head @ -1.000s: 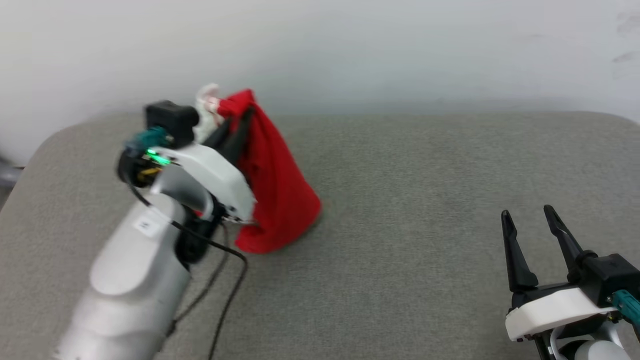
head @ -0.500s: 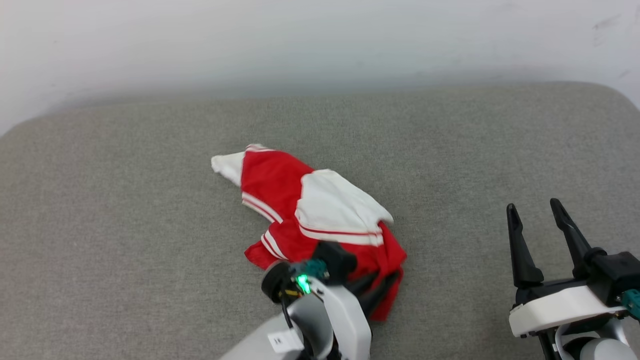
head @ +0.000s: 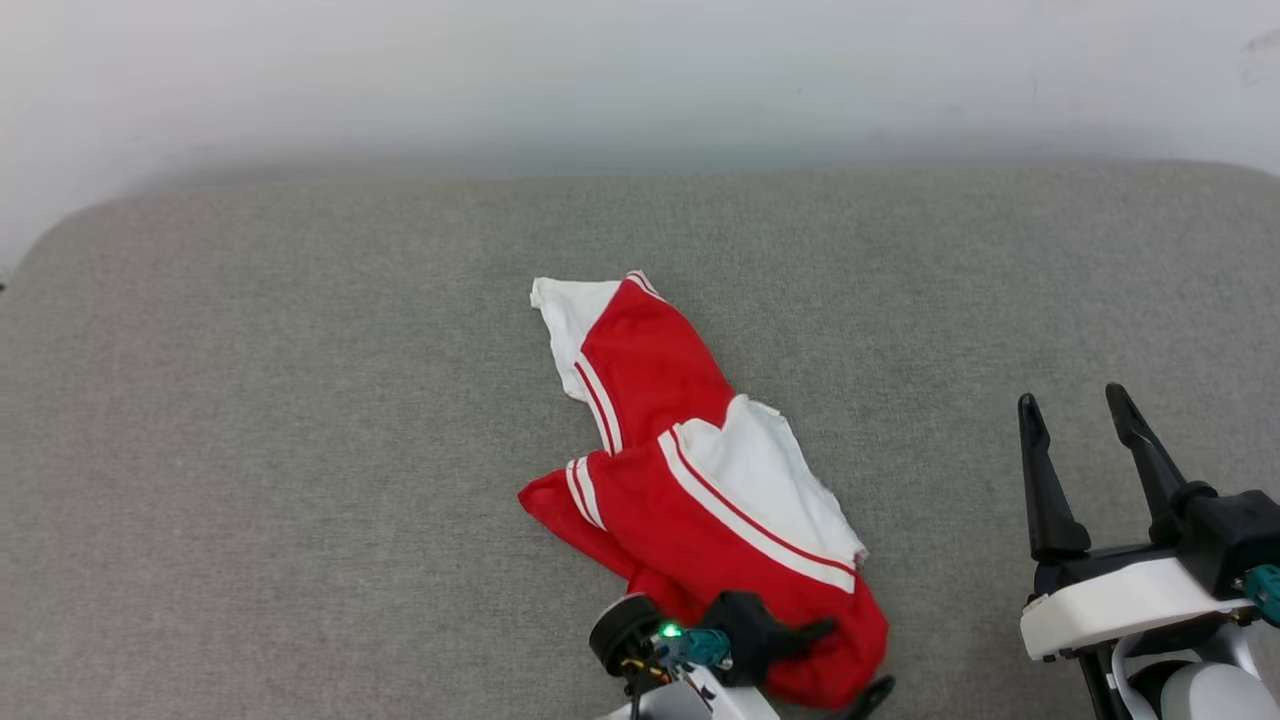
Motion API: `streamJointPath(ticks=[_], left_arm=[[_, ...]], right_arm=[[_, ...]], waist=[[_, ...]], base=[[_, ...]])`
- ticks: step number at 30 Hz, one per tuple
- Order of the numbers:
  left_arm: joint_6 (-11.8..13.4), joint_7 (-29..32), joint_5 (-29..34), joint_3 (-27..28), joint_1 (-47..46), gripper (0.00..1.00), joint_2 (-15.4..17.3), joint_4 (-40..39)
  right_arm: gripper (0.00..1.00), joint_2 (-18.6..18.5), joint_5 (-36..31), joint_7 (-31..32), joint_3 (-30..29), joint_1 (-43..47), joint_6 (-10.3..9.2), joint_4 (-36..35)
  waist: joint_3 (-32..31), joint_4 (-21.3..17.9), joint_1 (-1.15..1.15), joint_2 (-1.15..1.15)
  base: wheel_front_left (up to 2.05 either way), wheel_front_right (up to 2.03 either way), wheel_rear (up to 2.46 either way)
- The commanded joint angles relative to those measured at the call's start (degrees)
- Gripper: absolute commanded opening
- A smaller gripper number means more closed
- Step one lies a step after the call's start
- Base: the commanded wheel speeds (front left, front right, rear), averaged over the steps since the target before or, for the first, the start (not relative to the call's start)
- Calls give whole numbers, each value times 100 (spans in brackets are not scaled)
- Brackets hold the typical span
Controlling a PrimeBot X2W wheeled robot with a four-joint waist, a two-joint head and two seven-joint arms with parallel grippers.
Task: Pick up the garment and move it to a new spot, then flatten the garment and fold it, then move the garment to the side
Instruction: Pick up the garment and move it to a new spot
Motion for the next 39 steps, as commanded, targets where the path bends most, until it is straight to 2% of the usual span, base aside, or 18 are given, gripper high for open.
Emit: streamJointPath(ticks=[1,4,7,13,22,33,39], left_arm=[[-8,-75,29,21,-90,100,0,-27],[13,-450,93,117,-147,100,11,-52],[149,-816,146,294,-177,100,26,-88],[866,-1327,396,899,-117,100,160,-197],[1452,-1415,466,2207,386,100,411,-512],[1750,-1412,702,3616,1318,100,891,-664],[1750,-1412,760,4067,1729,100,1038,-774]], right_arm=[[100,3,-28,-7,8,25,-3,3],[100,3,-42,24,14,103,-4,16],[100,3,-60,75,11,182,-4,4],[100,3,-16,220,52,350,-3,-50],[100,3,21,364,54,513,-3,-101],[100,2,100,378,56,678,-4,-79],[100,2,197,355,63,765,-4,-60]], waist=[[-74,42,0,0],[-227,100,0,0],[-353,158,0,0],[-507,265,0,0],[-678,404,0,0],[-864,428,0,0],[-959,399,0,0]], base=[[0,0,0],[0,0,0],[0,0,0],[0,0,0],[0,0,0],[0,0,0],[0,0,0]])
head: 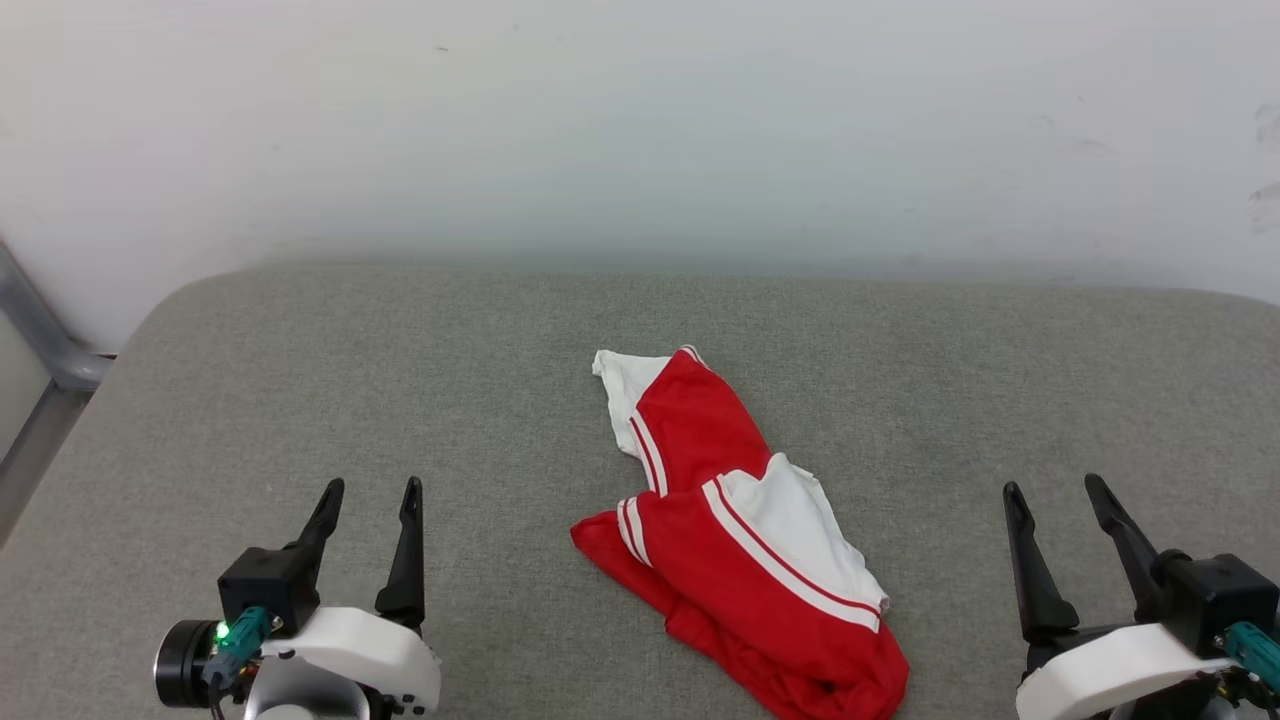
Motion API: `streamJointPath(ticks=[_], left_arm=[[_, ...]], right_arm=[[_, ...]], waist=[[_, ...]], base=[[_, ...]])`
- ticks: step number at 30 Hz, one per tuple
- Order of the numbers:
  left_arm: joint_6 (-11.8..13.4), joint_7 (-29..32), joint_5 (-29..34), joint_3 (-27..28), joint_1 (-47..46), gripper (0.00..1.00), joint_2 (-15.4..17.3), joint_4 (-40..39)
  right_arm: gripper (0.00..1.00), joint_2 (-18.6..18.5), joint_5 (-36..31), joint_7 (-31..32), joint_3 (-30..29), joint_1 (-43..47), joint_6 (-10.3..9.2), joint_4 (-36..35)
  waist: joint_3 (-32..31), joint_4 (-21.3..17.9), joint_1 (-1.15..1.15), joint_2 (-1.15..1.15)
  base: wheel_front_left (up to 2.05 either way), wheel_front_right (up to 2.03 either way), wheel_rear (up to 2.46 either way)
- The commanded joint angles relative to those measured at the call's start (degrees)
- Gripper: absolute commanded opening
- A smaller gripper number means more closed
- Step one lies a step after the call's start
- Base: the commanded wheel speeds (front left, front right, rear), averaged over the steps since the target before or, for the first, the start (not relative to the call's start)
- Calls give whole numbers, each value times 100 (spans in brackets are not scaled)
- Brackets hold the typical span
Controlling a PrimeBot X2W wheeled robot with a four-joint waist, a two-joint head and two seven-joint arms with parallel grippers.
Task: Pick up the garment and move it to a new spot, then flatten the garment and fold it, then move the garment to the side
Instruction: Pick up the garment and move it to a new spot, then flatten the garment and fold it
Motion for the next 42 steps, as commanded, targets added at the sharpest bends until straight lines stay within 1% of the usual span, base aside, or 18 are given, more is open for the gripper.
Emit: streamJointPath(ticks=[1,9,17,24,25,26,28,29,31,33,36,42], left_arm=[[-14,-13,36,32,76,100,33,-27],[-103,-15,88,107,268,100,62,-39],[-143,-14,83,76,235,100,38,-42],[-227,-14,121,32,44,100,-27,-68],[-248,-14,139,25,19,100,-41,-80],[-252,-14,157,22,-10,100,-58,-97],[-280,-14,187,27,-63,100,-91,-148],[-300,-14,212,34,-102,100,-110,-188],[-314,-14,256,48,-182,100,-159,-262],[-344,-14,292,76,-243,100,-202,-301],[-420,-14,356,111,-362,100,-298,-359],[-615,-14,505,196,-545,100,-497,-379]], right_arm=[[100,2,45,-30,-1,104,-3,8],[100,2,187,-99,-6,185,-3,82],[100,1,142,-65,-91,191,-3,163],[100,0,165,118,-407,-51,-4,423],[100,1,76,193,-464,-83,-3,496],[100,3,207,246,-512,-134,-3,558],[100,3,178,405,-594,-265,-3,672],[100,2,330,525,-628,-354,-3,738],[100,2,391,839,-654,-578,-3,855],[100,-20,474,1291,-635,-822,-3,1015],[100,-217,592,2095,-569,-1250,-3,1239],[100,-648,812,3751,-59,-2000,-3,1606]], waist=[[-15,-13,0,0],[-51,-77,0,0],[-38,-72,0,0],[109,82,0,0],[145,119,0,0],[183,161,0,0],[271,241,0,0],[350,284,0,0],[499,363,0,0],[617,442,0,0],[795,575,0,0],[1080,832,0,0]], base=[[0,0,0],[0,0,0],[0,0,0],[0,0,0],[0,0,0],[0,0,0],[0,0,0],[0,0,0],[0,0,0],[0,0,0],[0,0,0],[0,0,0]])
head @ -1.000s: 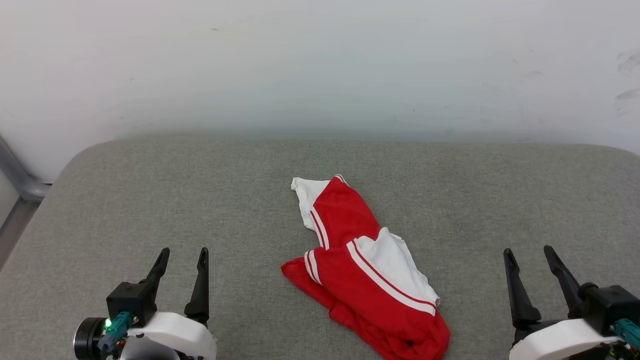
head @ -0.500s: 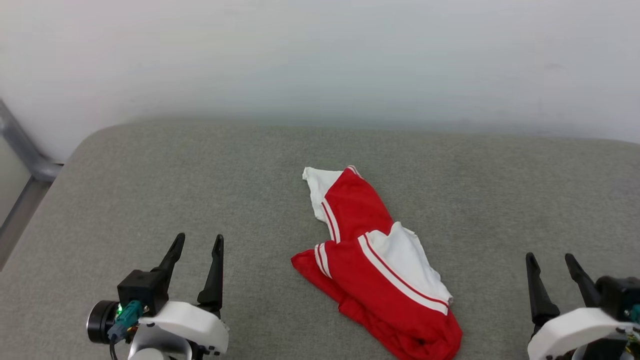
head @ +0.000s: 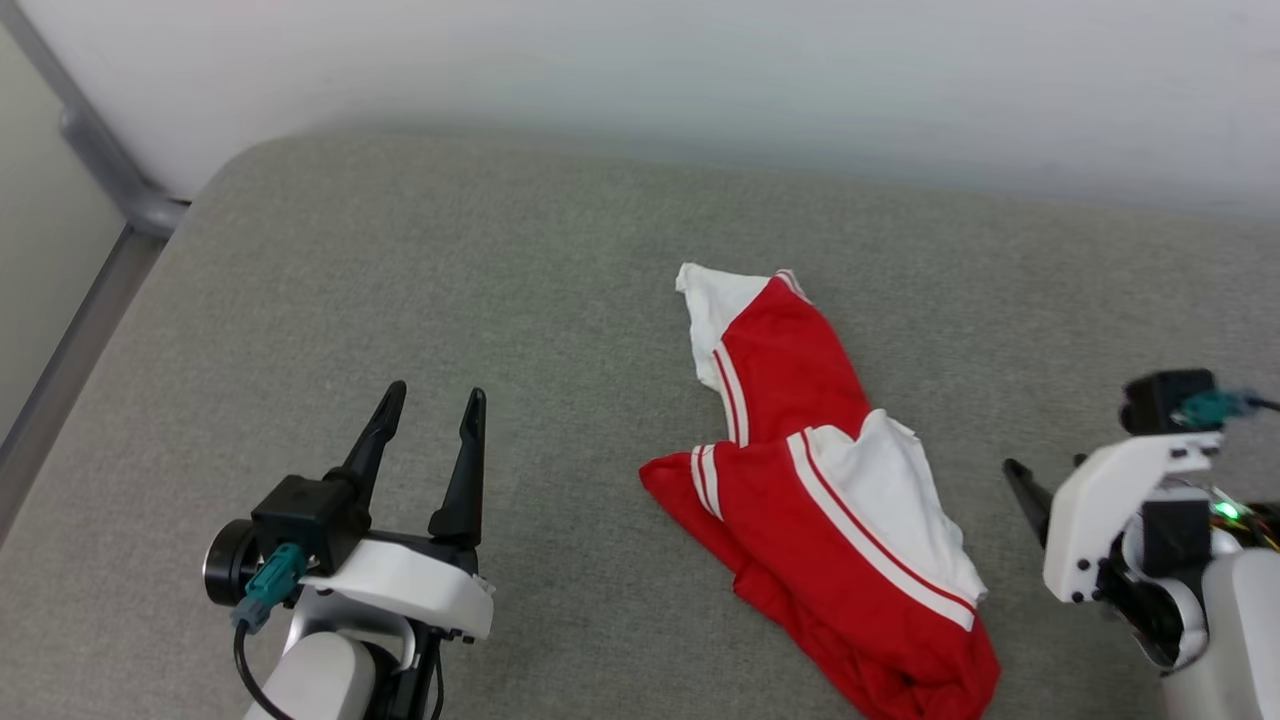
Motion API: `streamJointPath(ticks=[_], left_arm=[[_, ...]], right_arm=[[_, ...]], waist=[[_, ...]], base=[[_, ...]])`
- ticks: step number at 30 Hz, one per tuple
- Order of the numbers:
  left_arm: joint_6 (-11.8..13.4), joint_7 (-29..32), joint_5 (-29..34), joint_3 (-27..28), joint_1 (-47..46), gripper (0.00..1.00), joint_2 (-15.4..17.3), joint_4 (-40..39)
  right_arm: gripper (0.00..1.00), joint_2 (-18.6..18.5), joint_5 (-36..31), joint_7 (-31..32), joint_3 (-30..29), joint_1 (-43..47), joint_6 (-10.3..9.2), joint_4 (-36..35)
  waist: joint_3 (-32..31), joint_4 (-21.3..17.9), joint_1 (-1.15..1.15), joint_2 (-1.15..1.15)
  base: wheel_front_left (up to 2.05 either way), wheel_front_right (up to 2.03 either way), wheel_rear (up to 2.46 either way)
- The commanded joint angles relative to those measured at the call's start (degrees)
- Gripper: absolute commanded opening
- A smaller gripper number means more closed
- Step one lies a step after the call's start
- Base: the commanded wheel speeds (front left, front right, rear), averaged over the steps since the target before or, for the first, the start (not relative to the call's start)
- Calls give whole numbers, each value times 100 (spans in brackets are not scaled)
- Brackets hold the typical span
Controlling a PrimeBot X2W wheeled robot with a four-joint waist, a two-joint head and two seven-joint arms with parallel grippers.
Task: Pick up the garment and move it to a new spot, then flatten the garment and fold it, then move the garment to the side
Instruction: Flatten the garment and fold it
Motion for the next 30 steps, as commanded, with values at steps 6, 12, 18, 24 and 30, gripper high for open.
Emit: streamJointPath(ticks=[6,12,18,24,30], left_arm=[[-226,-14,164,154,-222,100,-245,82],[-362,-14,280,321,-267,100,-407,168],[-514,-14,411,510,-259,100,-571,262],[-624,-14,559,676,-214,100,-677,372],[-693,-14,668,811,-88,100,-712,466]], right_arm=[[100,-340,385,796,870,-658,-2,434],[100,-483,748,1064,1529,-867,-3,951],[71,-520,1050,1549,2033,-689,0,1504],[0,-647,1063,1082,2122,-1039,-4,1374],[0,-690,903,379,1877,-1365,-3,951]], waist=[[374,334,0,0],[510,428,0,0],[586,464,0,0],[484,381,0,0],[201,174,0,0]], base=[[0,0,0],[0,0,0],[0,0,0],[0,0,0],[0,0,0]])
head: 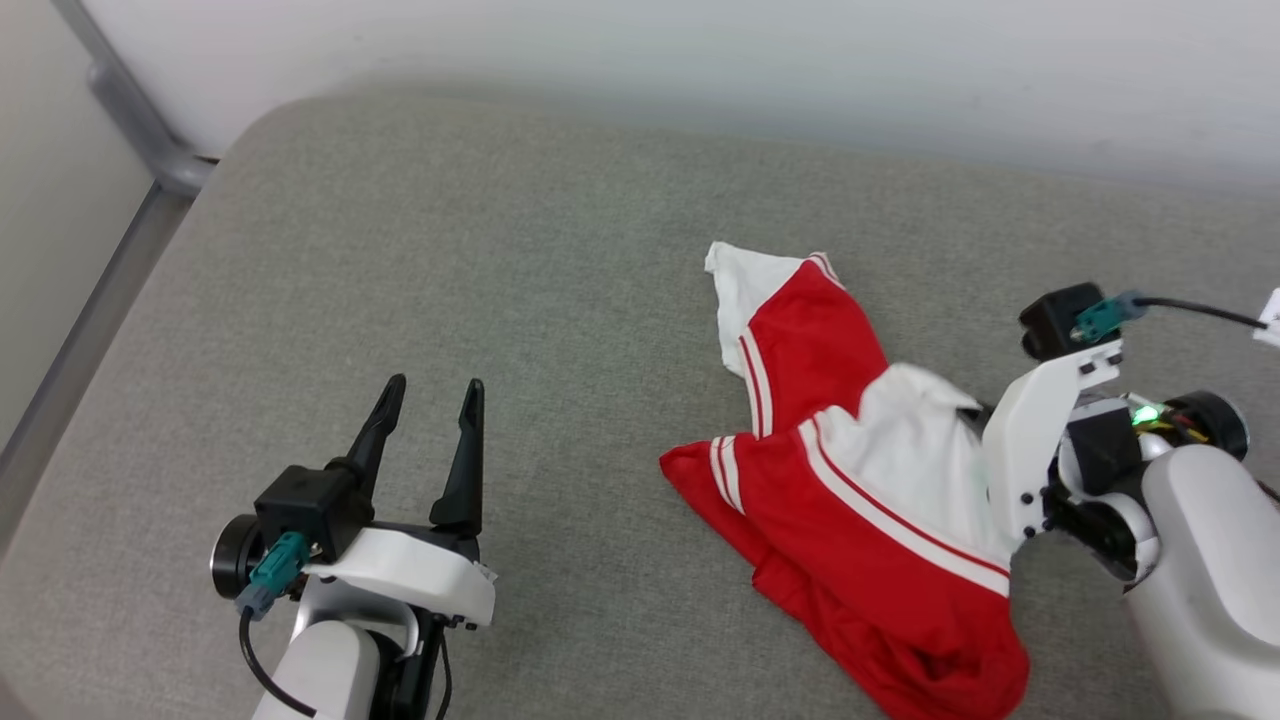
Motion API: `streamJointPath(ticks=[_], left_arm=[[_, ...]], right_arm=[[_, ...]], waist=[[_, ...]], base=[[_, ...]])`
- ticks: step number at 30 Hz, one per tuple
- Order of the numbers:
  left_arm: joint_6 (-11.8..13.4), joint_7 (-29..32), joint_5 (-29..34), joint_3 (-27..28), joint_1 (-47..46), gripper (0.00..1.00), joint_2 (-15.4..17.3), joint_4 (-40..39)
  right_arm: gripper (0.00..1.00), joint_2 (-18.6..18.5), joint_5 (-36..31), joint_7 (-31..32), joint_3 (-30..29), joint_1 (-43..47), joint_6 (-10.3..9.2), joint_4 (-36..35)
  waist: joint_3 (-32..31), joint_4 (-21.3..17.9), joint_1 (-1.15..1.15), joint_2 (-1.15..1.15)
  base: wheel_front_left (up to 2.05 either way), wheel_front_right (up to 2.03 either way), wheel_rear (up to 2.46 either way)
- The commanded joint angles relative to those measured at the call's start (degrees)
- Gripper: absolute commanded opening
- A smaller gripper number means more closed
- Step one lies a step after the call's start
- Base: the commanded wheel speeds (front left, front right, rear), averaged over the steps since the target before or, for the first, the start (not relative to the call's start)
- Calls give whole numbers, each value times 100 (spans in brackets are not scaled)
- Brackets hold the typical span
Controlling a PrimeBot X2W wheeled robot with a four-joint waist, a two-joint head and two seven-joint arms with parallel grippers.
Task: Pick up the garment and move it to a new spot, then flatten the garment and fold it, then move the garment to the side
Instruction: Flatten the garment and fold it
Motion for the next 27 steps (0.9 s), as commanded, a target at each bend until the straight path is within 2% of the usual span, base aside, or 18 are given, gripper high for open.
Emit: streamJointPath(ticks=[1,5,11,16,19,22,25,26,27], left_arm=[[-21,-14,37,39,55,100,-6,19],[-18,-15,89,106,162,100,21,69],[-15,-14,113,162,271,100,45,110],[-3,-14,92,200,359,100,76,168],[6,-14,57,216,396,100,87,234],[8,-14,34,218,443,100,94,283],[39,-14,17,231,479,100,107,330],[52,-14,6,235,489,100,111,342],[56,-14,-5,238,502,100,116,351]], right_arm=[[0,11,-21,-47,-60,-27,-4,-30],[0,25,-164,-224,-549,167,-4,-231],[0,112,-394,-338,-1812,883,-4,-421],[0,416,-726,-292,-2951,1766,-4,-764],[0,732,-931,-229,-3521,2296,-3,-1071],[0,1013,-1080,-190,-3906,2726,-4,-1299],[0,1201,-1129,-250,-4045,3026,-3,-1368],[6,1224,-1153,-316,-4033,3074,-3,-1375],[29,1252,-1153,-420,-4010,3104,-3,-1380]], waist=[[-117,-113,0,0],[-291,-321,0,0],[-419,-581,0,0],[-479,-726,0,0],[-507,-772,0,0],[-528,-790,0,0],[-563,-801,0,0],[-571,-807,0,0],[-582,-813,0,0]], base=[[0,0,0],[0,0,0],[0,0,0],[0,0,0],[0,0,0],[0,0,0],[0,0,0],[0,0,0],[0,0,0]])
